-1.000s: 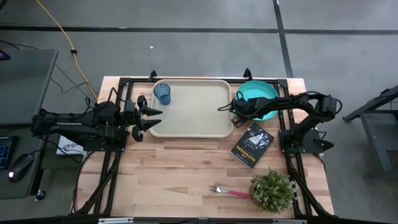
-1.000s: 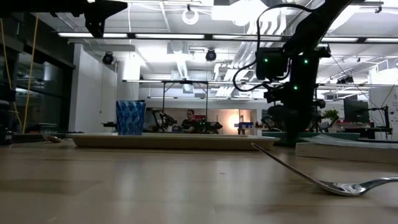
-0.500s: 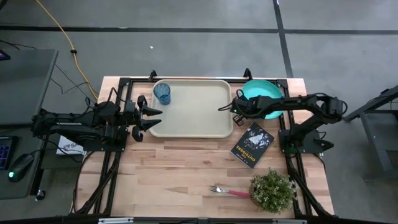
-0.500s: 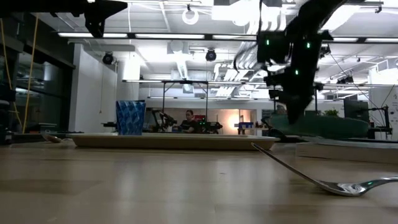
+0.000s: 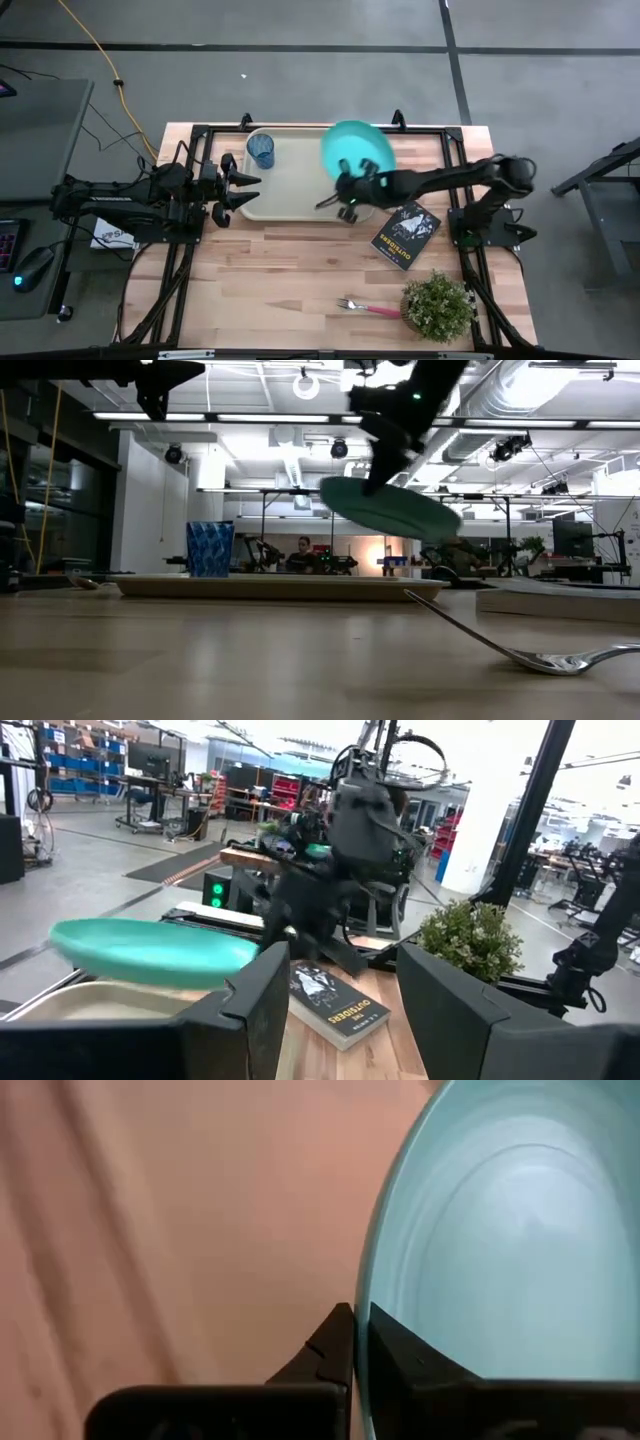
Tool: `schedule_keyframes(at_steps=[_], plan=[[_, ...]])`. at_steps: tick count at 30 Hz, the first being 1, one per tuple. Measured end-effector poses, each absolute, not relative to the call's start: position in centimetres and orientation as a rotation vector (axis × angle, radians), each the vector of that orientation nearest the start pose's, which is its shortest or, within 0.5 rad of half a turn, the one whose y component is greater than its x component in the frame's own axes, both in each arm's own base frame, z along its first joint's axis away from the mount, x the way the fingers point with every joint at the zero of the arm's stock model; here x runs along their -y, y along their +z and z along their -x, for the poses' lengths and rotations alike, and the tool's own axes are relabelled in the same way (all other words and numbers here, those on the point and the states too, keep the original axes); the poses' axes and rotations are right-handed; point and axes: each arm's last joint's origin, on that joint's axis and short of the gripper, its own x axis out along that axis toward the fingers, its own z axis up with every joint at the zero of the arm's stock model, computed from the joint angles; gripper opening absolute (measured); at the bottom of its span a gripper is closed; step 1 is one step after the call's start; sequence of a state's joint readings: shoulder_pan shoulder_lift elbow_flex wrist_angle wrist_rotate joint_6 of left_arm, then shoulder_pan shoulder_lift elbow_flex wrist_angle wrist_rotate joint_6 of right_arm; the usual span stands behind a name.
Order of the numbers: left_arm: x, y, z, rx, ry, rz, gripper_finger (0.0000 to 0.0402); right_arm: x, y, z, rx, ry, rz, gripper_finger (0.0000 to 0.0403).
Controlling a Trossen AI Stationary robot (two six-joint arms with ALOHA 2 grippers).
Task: Pick and place plate/cup/fork/spoon on tray
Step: Put the light blue plate on the white tray
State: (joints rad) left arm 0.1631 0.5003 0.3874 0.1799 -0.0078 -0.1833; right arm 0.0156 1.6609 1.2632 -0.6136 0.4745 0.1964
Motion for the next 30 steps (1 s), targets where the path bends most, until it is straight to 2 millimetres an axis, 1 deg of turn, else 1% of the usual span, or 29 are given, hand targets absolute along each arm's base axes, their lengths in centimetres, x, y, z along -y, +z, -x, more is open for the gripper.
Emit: schedule_keyframes(at_steps=[3,6,9,12,15,18,24,30], plan=[[-2.2,26.9,-13.3,0.081,0.164,0.178,0.0168,-0.5,23.3,-37.1,-0.998,-0.408,0.170,0.0001],[-2.2,26.8,-13.3,0.079,0.164,0.178,0.0168,-1.2,21.2,-39.6,-1.066,-0.306,0.269,0.0001],[-2.2,26.8,-13.3,0.078,0.165,0.177,0.0168,-1.5,18.8,-41.4,-1.130,-0.256,0.354,0.0001],[-2.2,26.8,-13.3,0.078,0.165,0.176,0.0168,-1.1,17.0,-42.8,-1.172,-0.237,0.395,0.0000],[-2.2,26.8,-13.3,0.078,0.165,0.176,0.0168,-0.5,15.9,-43.7,-1.192,-0.234,0.401,0.0000],[-2.2,26.8,-13.3,0.078,0.165,0.176,0.0168,0.1,15.2,-44.1,-1.204,-0.243,0.393,0.0000],[-2.2,26.8,-13.3,0.078,0.165,0.176,0.0168,0.7,15.0,-44.3,-1.172,-0.232,0.340,0.0000],[-2.2,26.8,-13.3,0.078,0.165,0.176,0.0168,0.7,15.1,-44.5,-1.155,-0.233,0.328,0.0000]])
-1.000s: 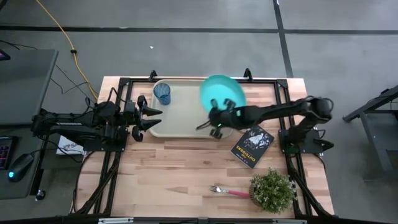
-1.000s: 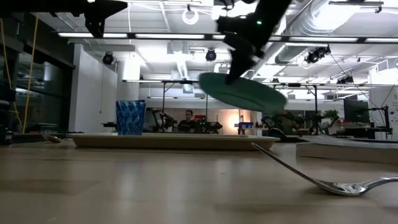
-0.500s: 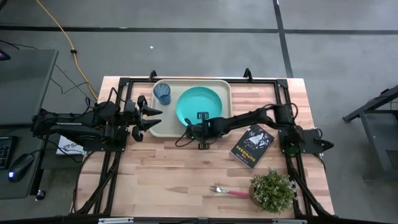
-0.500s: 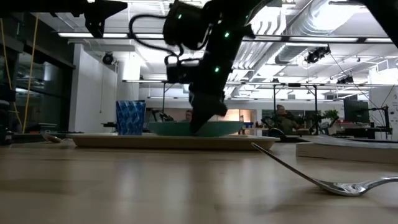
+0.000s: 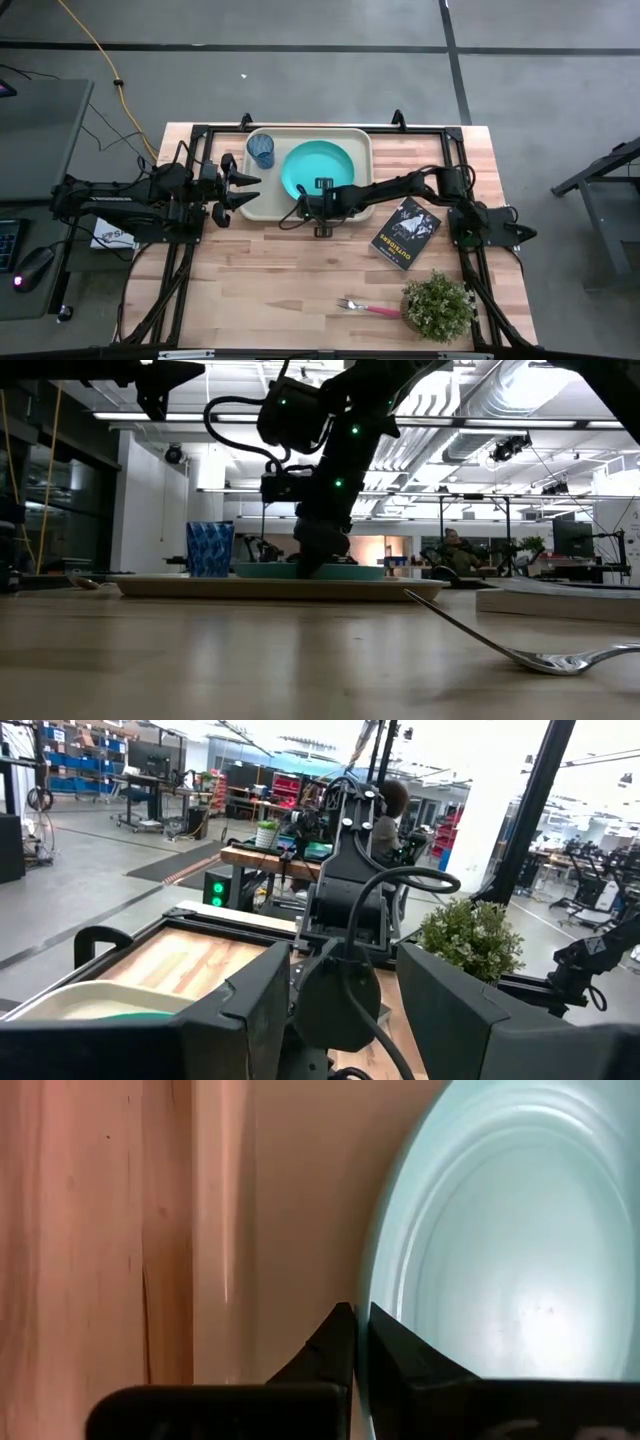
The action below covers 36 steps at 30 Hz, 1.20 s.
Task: Pick and place plate/cup/fork/spoon on tray
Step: Put the light blue plate on the white tray
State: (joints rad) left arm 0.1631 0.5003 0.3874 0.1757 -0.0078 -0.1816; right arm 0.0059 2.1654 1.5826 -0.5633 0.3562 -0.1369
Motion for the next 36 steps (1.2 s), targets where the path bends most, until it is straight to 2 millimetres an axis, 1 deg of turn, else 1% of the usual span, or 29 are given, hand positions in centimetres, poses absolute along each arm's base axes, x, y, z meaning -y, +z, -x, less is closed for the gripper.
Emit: schedule_keyframes(at_steps=[12,16,19,28,31,36], plan=[[-2.2,26.8,-13.3,0.078,0.165,0.177,0.0168,0.7,15.1,-44.6,-1.136,-0.238,0.319,0.0000],[-2.2,26.8,-13.3,0.078,0.165,0.178,0.0168,0.6,15.1,-44.6,-1.136,-0.208,0.299,0.0003],[-2.2,26.8,-13.3,0.078,0.165,0.178,0.0168,0.7,15.1,-44.6,-1.137,-0.207,0.302,0.0020],[-2.2,26.8,-13.3,0.078,0.165,0.177,0.0168,0.8,15.4,-44.6,-1.157,-0.242,0.356,0.0106],[-2.2,26.8,-13.3,0.078,0.165,0.176,0.0168,0.8,16.2,-44.7,-1.173,-0.237,0.363,0.0122],[-2.2,26.8,-13.3,0.078,0.165,0.175,0.0168,0.8,18.0,-44.6,-1.237,-0.223,0.371,0.0128]])
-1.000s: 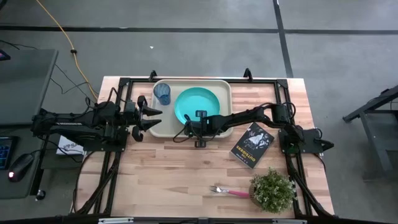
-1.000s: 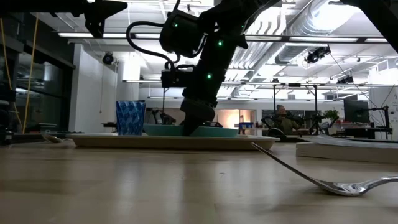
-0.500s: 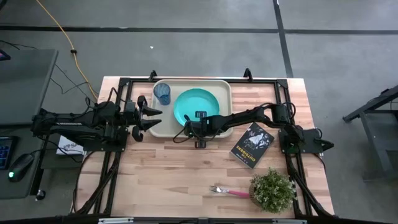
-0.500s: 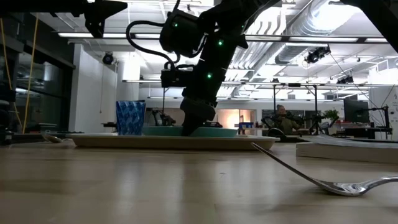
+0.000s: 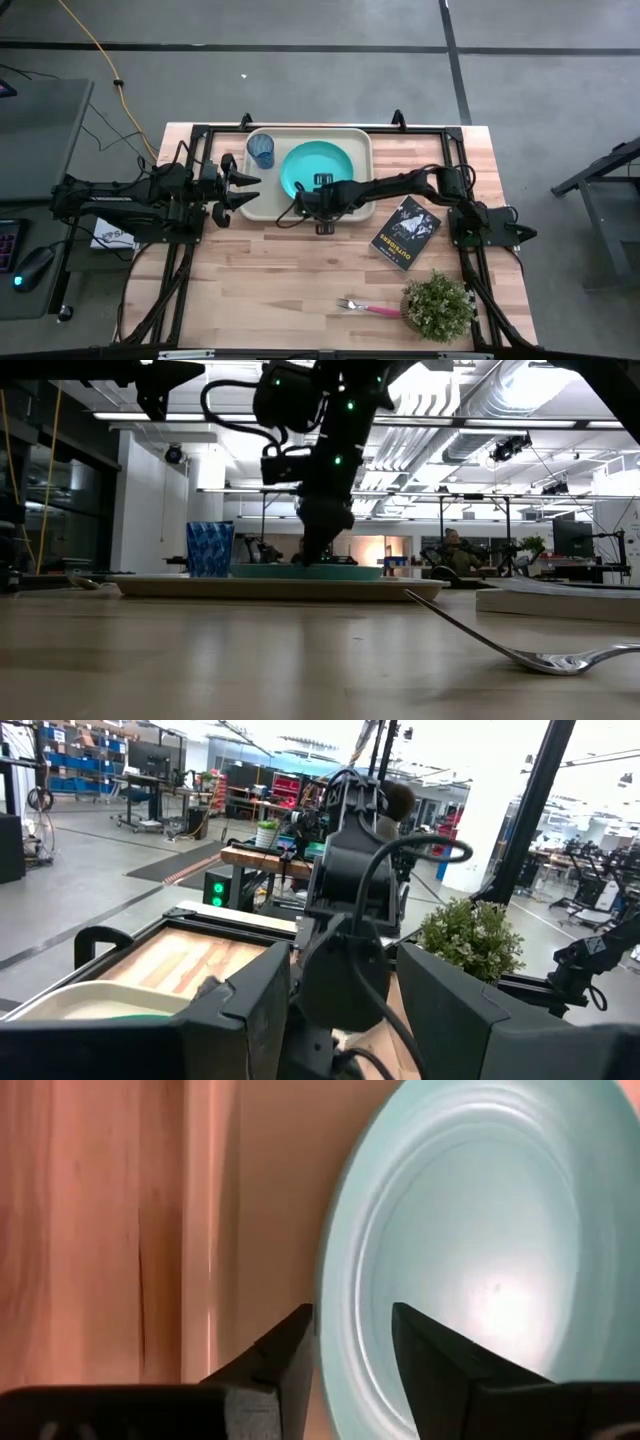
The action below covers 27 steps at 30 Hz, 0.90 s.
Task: Pick and place plate/cup/fork/spoon on tray
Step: Put the light blue plate on the white tray, then put the orange spoon on the white tray beside the light blue plate
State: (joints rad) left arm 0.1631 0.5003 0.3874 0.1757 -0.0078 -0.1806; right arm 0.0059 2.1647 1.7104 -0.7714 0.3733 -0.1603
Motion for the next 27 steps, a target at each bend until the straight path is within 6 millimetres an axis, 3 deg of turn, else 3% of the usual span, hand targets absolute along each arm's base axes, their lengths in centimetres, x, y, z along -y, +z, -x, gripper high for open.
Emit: schedule_keyframes(at_steps=[12,27], plan=[[-2.2,26.8,-13.3,0.077,0.164,0.175,0.0168,0.8,20.6,-42.9,-1.398,-0.219,0.362,0.0129],[-2.2,26.5,-13.3,0.048,0.171,0.177,0.0168,-0.3,28.3,-39.4,-1.250,-0.287,0.281,0.0129]])
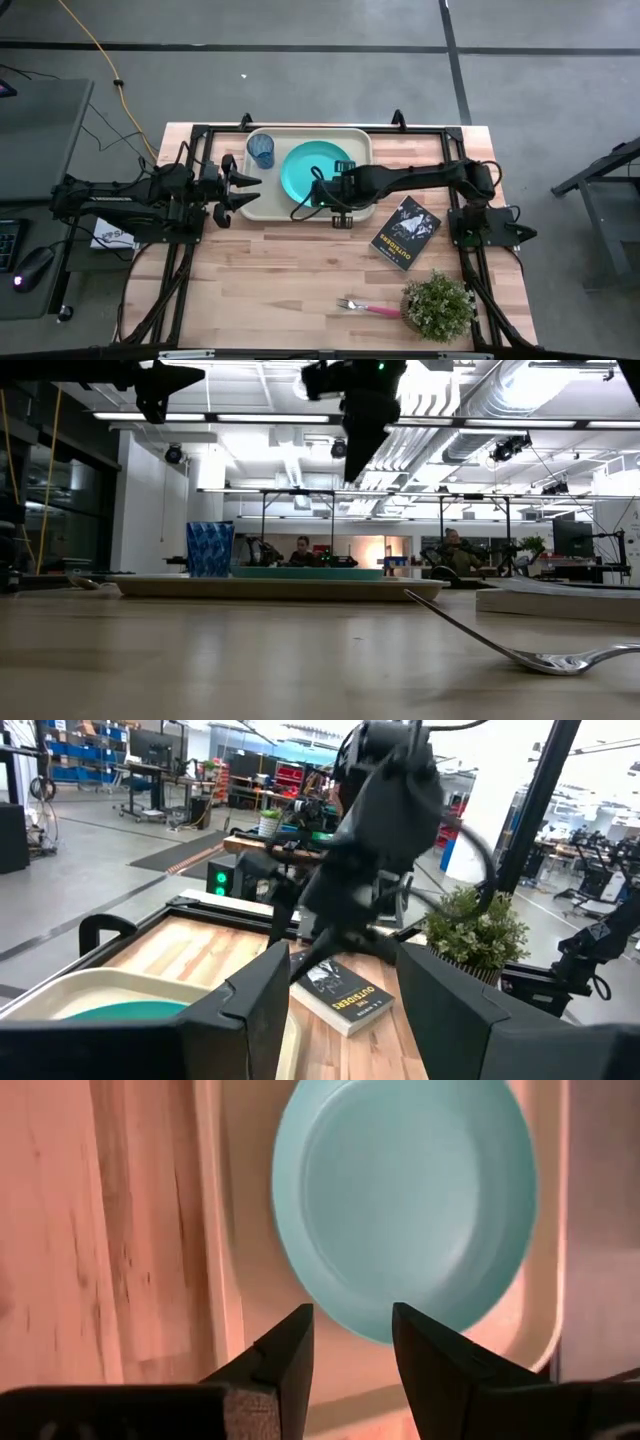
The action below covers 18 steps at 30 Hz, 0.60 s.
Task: Pick and place plate/cup/fork/spoon on tray
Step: Put the orange spoon on the white tray beside the light blue plate
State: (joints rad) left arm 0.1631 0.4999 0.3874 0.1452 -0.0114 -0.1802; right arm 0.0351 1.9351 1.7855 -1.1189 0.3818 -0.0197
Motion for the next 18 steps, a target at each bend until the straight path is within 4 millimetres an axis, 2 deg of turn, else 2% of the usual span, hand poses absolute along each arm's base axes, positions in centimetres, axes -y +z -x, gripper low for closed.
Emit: schedule_keyframes(at_steps=[5,8,10,13,18], plan=[[-2.2,26.5,-13.3,0.049,0.171,0.177,0.0168,-0.9,29.5,-37.5,-1.226,-0.341,0.314,0.0129],[-2.2,26.5,-13.3,0.049,0.171,0.177,0.0168,-1.1,28.8,-34.6,-1.198,-0.380,0.307,0.0129],[-2.2,26.5,-13.3,0.049,0.172,0.177,0.0168,-1.1,28.2,-31.7,-1.173,-0.400,0.291,0.0129],[-2.3,26.7,-13.3,0.065,0.189,0.146,0.0168,-0.6,28.8,-27.9,-1.004,-0.471,0.199,0.0129],[-2.3,26.8,-13.3,0.076,0.209,0.092,0.0168,-0.3,29.6,-22.6,-0.626,-0.447,0.067,0.0129]])
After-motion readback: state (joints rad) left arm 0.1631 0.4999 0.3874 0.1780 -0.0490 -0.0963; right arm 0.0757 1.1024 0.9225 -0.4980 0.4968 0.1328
